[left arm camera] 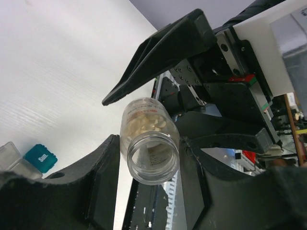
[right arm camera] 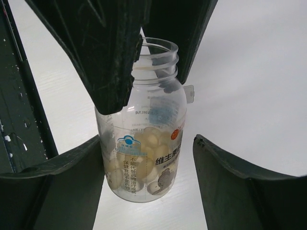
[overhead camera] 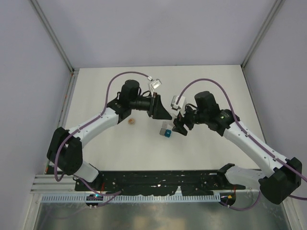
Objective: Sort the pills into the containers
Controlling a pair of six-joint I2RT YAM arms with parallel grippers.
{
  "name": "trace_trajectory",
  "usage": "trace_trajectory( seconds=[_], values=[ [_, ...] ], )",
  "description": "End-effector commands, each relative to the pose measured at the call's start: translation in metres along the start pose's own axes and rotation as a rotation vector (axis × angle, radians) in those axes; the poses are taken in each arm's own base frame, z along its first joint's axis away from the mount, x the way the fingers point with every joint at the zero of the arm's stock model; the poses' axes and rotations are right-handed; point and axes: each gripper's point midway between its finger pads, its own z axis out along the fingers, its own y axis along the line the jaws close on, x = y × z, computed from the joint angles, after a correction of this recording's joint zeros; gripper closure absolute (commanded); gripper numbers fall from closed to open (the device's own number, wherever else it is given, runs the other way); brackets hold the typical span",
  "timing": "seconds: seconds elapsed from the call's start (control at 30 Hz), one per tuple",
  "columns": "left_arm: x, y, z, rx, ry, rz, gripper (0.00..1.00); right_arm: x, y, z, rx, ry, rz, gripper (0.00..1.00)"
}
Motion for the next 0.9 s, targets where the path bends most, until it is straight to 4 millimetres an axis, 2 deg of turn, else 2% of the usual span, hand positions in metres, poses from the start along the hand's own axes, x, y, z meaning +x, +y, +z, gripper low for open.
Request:
trace_trajectory(
  seconds=[0.0,0.47,0.63,0.87],
  values=[
    [-0.016,-0.027,-0.01,0.139,-0.043,0.05,1.0,-0.044,-0.009,-0.021,0.065,-0.127,-0.077,0.25],
    [-0.035,-0.045,-0.042,0.256,-0.161,0.047,1.0,-0.087,0.003,-0.043,0.039,-0.286,-0.12,0.23],
    [-0.045,-0.055,-0.053,0.269,-0.204,0.056,1.0,-0.103,0.006,-0.046,0.006,-0.315,-0.116,0.23],
    [-0.05,-0.06,-0.06,0.276,-0.253,0.027,1.0,-0.113,0.008,-0.043,-0.031,-0.342,-0.094,0.25]
  ],
)
